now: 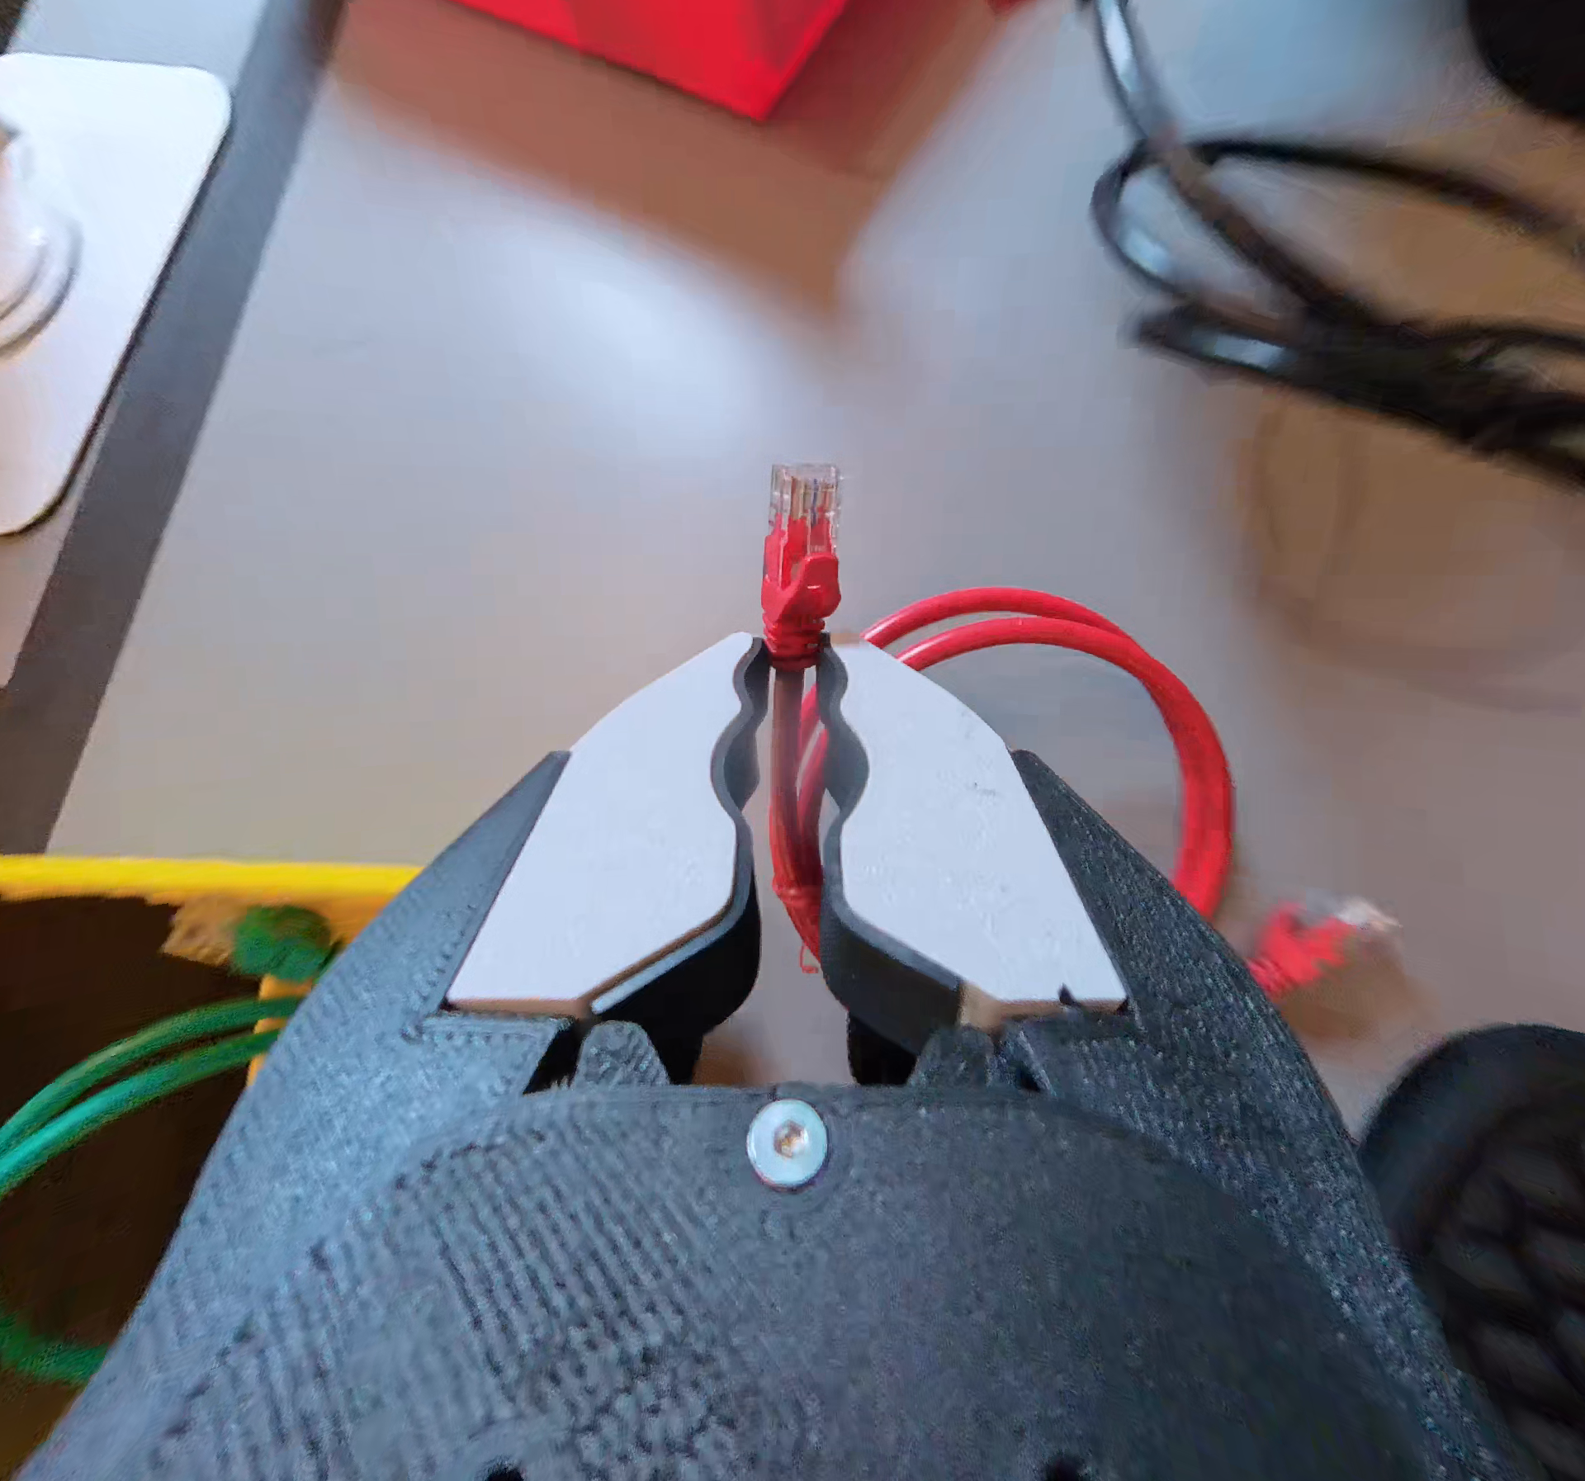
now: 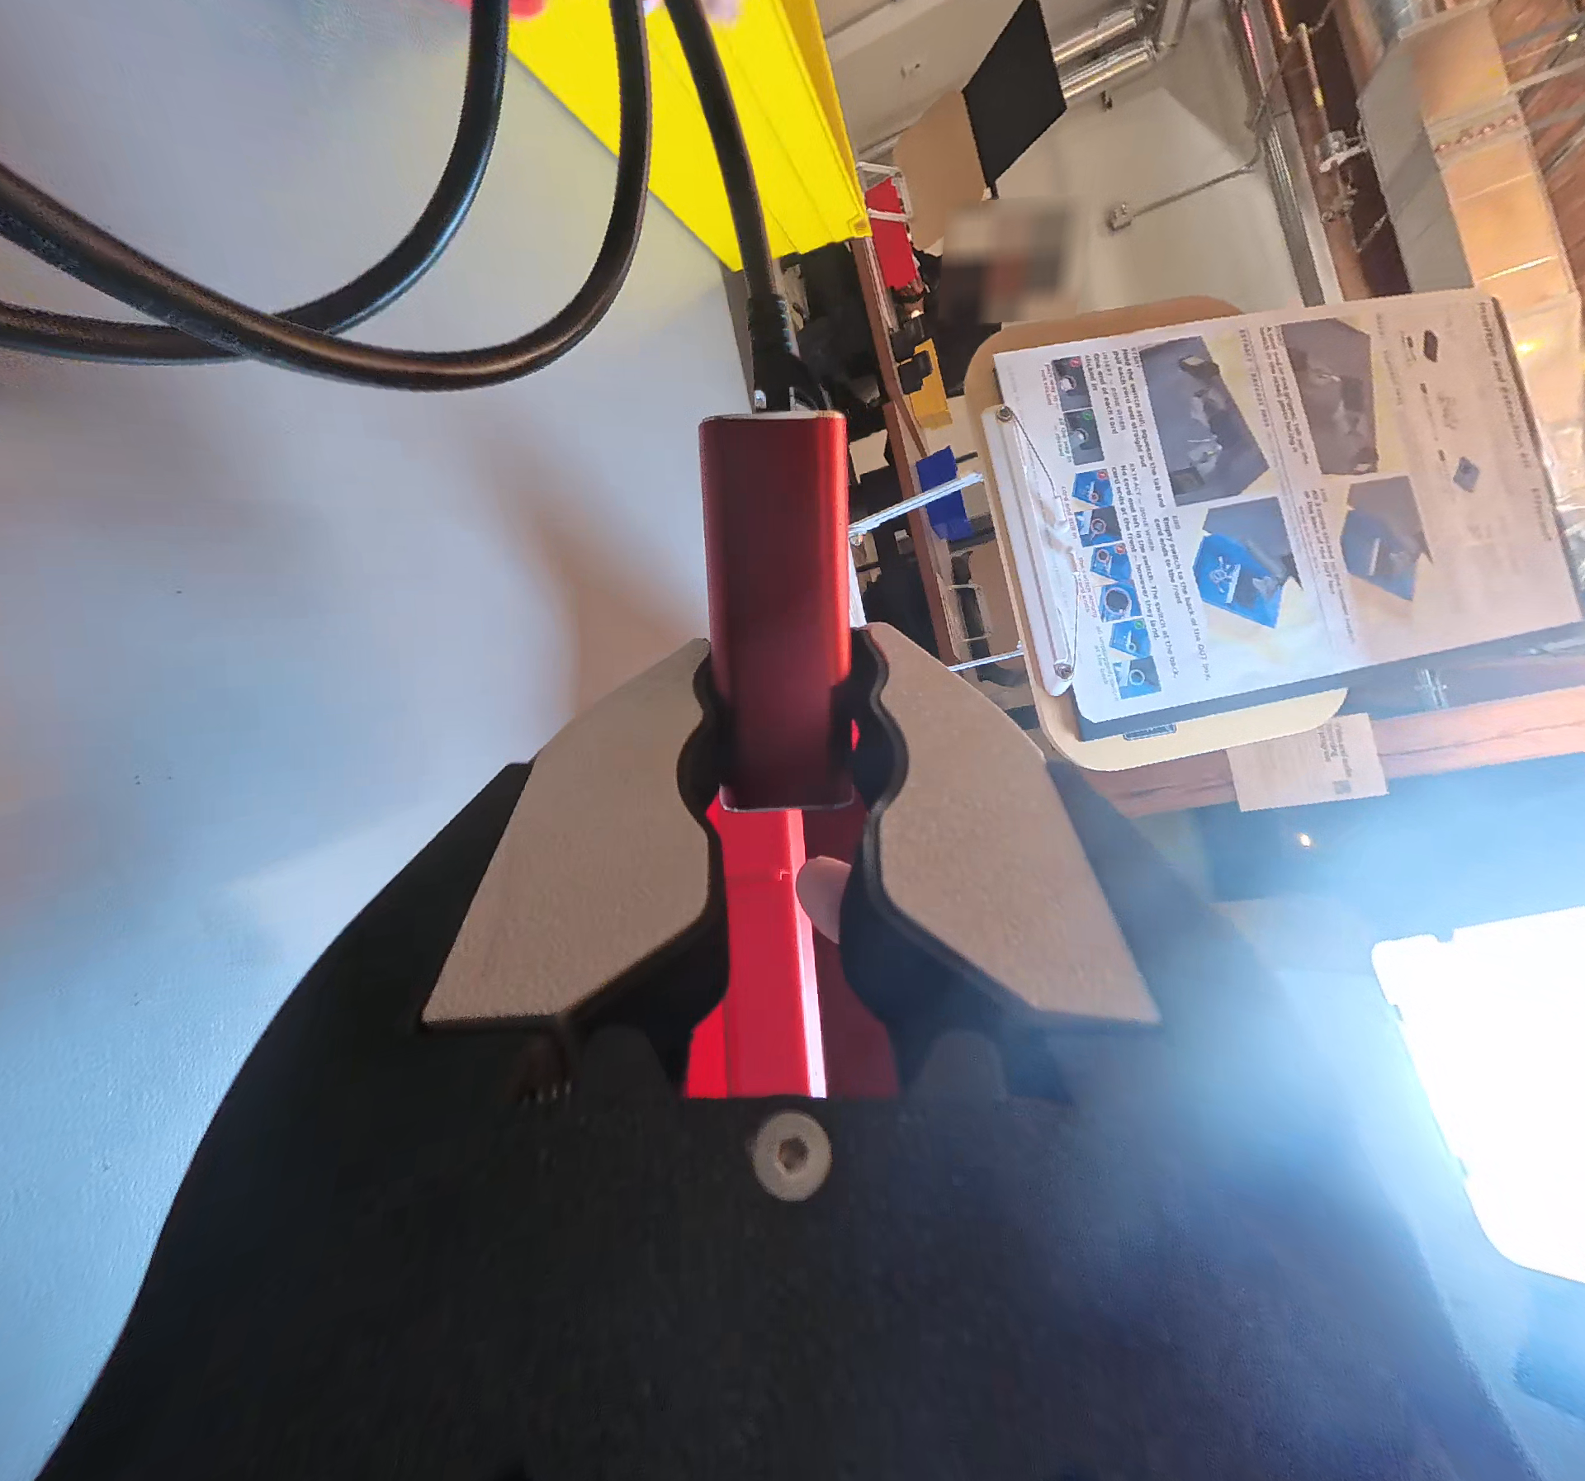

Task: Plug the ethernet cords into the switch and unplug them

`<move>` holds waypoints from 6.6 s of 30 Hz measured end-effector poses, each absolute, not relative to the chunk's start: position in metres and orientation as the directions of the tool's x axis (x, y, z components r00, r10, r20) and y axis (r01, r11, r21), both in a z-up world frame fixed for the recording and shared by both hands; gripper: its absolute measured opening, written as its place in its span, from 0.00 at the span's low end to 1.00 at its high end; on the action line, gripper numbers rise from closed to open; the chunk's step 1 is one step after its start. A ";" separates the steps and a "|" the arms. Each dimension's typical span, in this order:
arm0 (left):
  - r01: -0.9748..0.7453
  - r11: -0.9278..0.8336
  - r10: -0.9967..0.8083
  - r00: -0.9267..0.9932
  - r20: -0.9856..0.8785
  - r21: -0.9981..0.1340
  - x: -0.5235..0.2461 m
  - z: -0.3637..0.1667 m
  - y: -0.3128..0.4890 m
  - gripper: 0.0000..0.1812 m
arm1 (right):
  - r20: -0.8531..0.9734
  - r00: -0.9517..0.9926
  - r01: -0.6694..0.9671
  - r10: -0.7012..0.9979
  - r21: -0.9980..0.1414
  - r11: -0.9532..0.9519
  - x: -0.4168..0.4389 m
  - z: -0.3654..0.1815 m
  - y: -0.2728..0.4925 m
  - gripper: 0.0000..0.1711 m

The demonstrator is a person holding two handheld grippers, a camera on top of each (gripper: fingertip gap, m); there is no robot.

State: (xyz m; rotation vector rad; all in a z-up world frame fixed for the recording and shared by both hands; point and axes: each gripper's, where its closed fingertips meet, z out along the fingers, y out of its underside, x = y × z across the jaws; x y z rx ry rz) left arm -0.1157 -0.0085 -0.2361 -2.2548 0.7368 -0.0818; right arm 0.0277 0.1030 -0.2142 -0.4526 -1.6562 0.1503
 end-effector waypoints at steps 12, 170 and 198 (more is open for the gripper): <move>-0.507 -0.733 -0.629 0.759 0.168 -0.453 -0.014 -0.225 -0.036 0.06 | 0.971 -0.161 0.181 0.178 -0.149 0.972 0.015 -0.228 0.064 0.16; -0.700 -0.712 -0.443 0.389 0.808 -0.054 0.019 -0.205 -0.139 0.03 | 0.999 -0.038 -0.364 -0.023 0.008 0.931 0.038 -0.195 -0.053 0.15; -0.523 -0.616 -0.350 0.852 -0.389 -0.589 -0.013 -0.275 -0.074 0.14 | 0.981 -0.191 -0.132 0.041 -0.067 0.989 0.016 -0.244 -0.004 0.15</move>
